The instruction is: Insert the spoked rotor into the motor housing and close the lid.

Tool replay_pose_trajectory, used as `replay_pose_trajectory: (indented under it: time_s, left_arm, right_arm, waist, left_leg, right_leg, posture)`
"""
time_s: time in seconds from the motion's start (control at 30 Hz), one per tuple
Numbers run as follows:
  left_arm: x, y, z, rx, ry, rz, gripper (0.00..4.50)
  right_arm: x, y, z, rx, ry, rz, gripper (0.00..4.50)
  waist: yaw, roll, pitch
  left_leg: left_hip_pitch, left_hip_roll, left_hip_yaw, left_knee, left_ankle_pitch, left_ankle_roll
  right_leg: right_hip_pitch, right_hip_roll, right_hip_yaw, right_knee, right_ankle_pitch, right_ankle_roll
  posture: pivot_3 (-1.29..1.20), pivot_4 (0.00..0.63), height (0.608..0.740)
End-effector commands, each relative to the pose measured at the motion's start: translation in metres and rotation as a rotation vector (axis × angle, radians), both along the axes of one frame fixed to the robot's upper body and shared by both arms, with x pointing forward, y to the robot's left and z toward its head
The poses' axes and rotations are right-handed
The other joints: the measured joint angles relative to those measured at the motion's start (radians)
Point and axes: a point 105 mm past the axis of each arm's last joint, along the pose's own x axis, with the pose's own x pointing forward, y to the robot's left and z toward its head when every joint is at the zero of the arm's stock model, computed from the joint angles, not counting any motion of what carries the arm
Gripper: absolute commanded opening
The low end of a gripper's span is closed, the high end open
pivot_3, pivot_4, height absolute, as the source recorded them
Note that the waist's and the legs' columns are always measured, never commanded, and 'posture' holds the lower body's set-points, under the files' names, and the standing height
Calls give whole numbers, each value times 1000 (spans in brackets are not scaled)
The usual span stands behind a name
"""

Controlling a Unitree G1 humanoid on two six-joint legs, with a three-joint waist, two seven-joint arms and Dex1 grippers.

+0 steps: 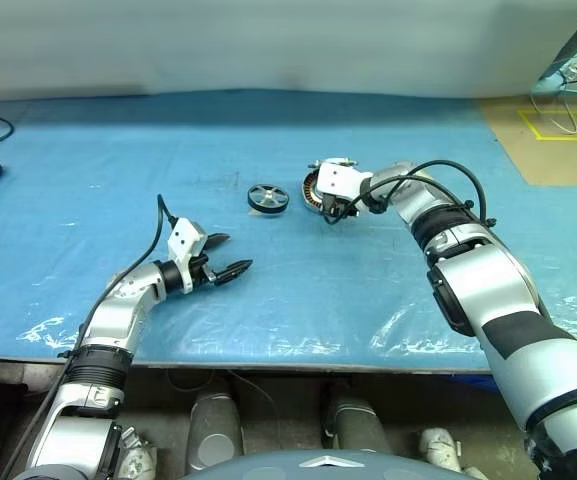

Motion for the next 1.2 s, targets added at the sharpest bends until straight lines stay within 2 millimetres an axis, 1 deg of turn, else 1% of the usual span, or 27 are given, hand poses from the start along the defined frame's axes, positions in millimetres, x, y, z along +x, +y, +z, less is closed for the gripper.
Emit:
replay_pose_trajectory:
  time_s: [0.03,0.13,0.27,0.43,0.57,0.67,0.73,0.8,0.87,0.93,1.07,1.2]
  left_arm:
    - [2,-3,12,-4,-48,-5,4500]
    - [2,-4,13,-6,-49,-6,4500]
    - [3,-6,14,-6,-48,-11,4500]
    - [6,-11,15,-6,-48,-27,4500]
    - [7,-14,13,-9,-42,-41,4500]
    - [7,-14,12,-8,-39,-47,4500]
    - [7,-15,13,-9,-39,-50,4500]
    - [7,-14,13,-8,-39,-49,4500]
    - [8,-12,13,-5,-39,-46,4500]
    - [8,-8,13,0,-40,-39,4500]
    - [9,-3,14,8,-42,-26,4500]
    - [6,0,14,15,-40,-23,4500]
  right_arm:
    - [-11,-23,-28,-36,104,-42,1809]
    - [-12,-22,-21,-28,102,2,1809]
    - [-15,-20,-11,-3,104,60,1809]
    - [-18,-20,7,26,103,129,1809]
    - [-25,-18,24,43,107,226,1809]
    - [-32,-14,36,83,115,304,1809]
    - [-39,-11,41,102,125,354,1809]
    - [-46,-8,41,109,126,388,1809]
    - [-53,-3,39,120,125,415,1809]
    - [-64,7,35,148,125,444,1809]
    - [-82,27,32,252,151,437,1809]
    - [-94,36,29,268,159,414,1809]
  waist:
    - [0,0,0]
    - [0,0,0]
    - [0,0,0]
    - [0,0,0]
    - [-5,0,0]
    - [-6,0,0]
    - [-7,0,0]
    - [-7,0,0]
    - [-6,0,0]
    - [-5,0,0]
    - [-5,0,0]
    - [-3,0,0]
  left_leg:
    - [0,0,0,0,0,0]
    - [-1,0,0,-1,0,0]
    - [-6,0,0,-1,0,0]
    - [-7,3,0,-3,0,0]
    - [-8,4,0,-3,0,0]
    - [-9,5,1,-3,0,0]
    - [-12,5,1,-2,0,0]
    - [-17,6,1,0,2,3]
    - [-19,7,1,0,2,3]
    - [-19,7,1,0,2,3]
    - [-18,8,1,1,2,3]
    - [-18,8,1,1,0,0]
  right_leg:
    - [0,-1,0,0,0,0]
    - [0,-1,0,0,0,0]
    - [-3,0,-1,-3,-1,-1]
    - [-4,1,-1,-3,-3,-5]
    - [-5,2,-1,-3,-4,-6]
    - [-7,3,-1,-2,-4,-6]
    - [-12,3,-1,0,-4,-6]
    - [-18,4,-1,3,-3,-6]
    - [-19,5,-2,3,-3,-6]
    - [-19,5,-2,3,-3,-6]
    - [-19,7,-2,3,-3,-6]
    - [-19,7,-2,3,-3,-6]
  posture:
    - [0,150,740]
    - [0,150,740]
    - [0,150,740]
    - [0,150,740]
    - [0,150,740]
    - [0,150,740]
    - [0,150,740]
    - [0,150,740]
    - [0,150,740]
    - [0,150,740]
    - [0,150,740]
    - [0,150,740]
